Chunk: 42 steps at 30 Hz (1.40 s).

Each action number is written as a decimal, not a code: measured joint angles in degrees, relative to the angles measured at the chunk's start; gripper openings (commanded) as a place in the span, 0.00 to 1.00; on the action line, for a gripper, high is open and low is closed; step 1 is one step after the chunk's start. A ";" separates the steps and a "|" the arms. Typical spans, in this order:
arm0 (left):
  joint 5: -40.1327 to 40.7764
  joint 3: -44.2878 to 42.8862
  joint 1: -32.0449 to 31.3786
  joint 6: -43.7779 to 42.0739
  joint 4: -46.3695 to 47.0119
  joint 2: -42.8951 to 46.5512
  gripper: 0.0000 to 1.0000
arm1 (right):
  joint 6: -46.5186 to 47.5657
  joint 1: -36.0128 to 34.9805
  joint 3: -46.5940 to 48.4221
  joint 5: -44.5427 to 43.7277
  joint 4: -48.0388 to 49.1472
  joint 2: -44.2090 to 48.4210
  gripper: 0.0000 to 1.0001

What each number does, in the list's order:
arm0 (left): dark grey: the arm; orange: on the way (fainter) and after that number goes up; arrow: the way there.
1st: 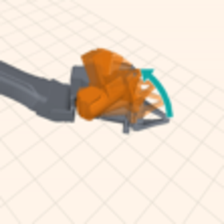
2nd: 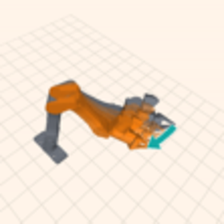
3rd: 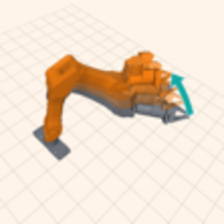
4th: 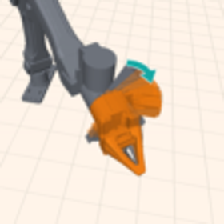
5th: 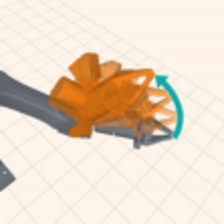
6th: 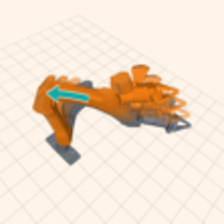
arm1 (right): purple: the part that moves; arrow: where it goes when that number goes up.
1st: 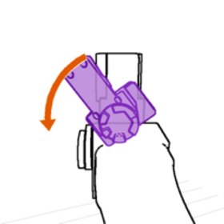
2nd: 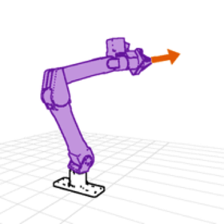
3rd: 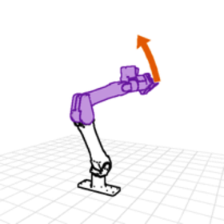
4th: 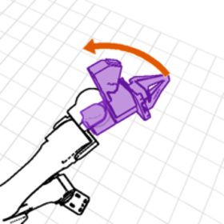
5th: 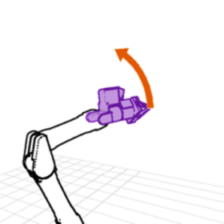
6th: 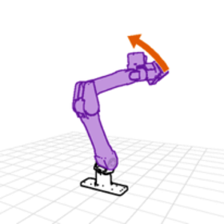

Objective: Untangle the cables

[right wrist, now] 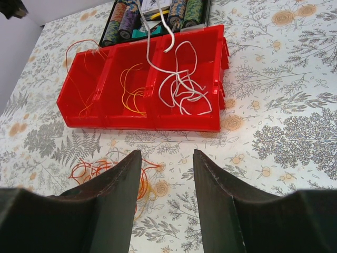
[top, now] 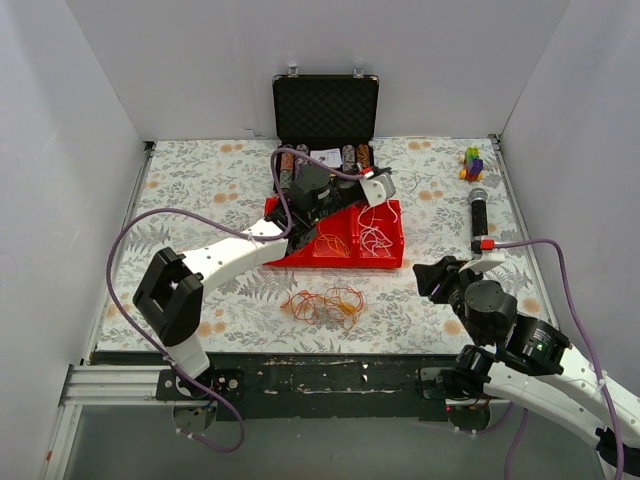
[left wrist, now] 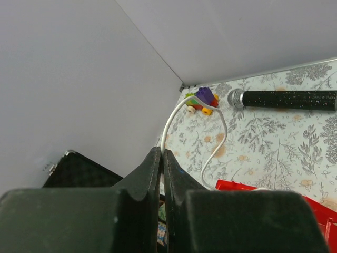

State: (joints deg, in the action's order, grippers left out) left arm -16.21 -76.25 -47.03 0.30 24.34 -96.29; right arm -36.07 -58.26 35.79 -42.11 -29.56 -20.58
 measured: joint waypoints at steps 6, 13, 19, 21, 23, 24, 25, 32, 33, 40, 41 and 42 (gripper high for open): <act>0.72 0.13 0.00 2.19 1.68 -3.50 0.00 | -0.28 0.00 0.00 0.00 -0.02 0.02 0.52; 0.61 0.13 0.00 4.92 2.21 -6.64 0.00 | -0.33 0.00 0.02 -0.22 -0.04 0.00 0.52; 0.79 3.61 0.00 6.67 2.25 -7.13 0.00 | -0.31 0.00 0.44 -0.48 -0.42 0.02 0.52; 0.63 5.25 0.00 7.37 2.23 -7.13 0.00 | -0.33 0.00 0.46 -0.68 -0.44 0.02 0.52; 0.17 6.67 0.00 8.41 1.60 -7.13 0.00 | -0.33 0.00 0.46 -0.85 -0.46 0.02 0.52; -0.09 6.93 0.00 8.83 1.22 -7.13 0.00 | -0.33 0.00 0.46 -0.87 -0.46 0.02 0.52; -0.63 7.13 0.00 9.31 0.81 -7.13 0.00 | -0.33 0.00 0.46 -0.87 -0.48 0.02 0.52; -2.69 7.21 0.02 11.02 -1.68 -7.15 0.00 | -0.39 0.00 0.66 -1.27 -0.72 0.02 0.52; -2.49 7.19 0.02 10.71 -2.27 -7.23 0.00 | -0.42 0.00 0.72 -1.27 -0.81 0.02 0.52; 3.65 6.71 0.02 7.58 -7.13 -10.21 0.00 | -1.05 0.00 0.85 -1.31 -0.98 0.76 0.52; 4.24 6.71 0.02 7.15 -7.93 -10.73 0.00 | -1.14 0.00 0.85 -1.31 -0.98 0.79 0.52; 4.83 6.73 0.02 6.62 -8.57 -11.17 0.00 | -1.18 0.00 0.85 -1.31 -0.98 0.76 0.52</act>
State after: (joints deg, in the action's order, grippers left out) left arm -11.38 -69.52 -47.00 6.92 15.77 -107.46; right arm -37.26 -58.26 36.64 -43.42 -30.55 -19.81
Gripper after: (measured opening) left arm 0.020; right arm 0.522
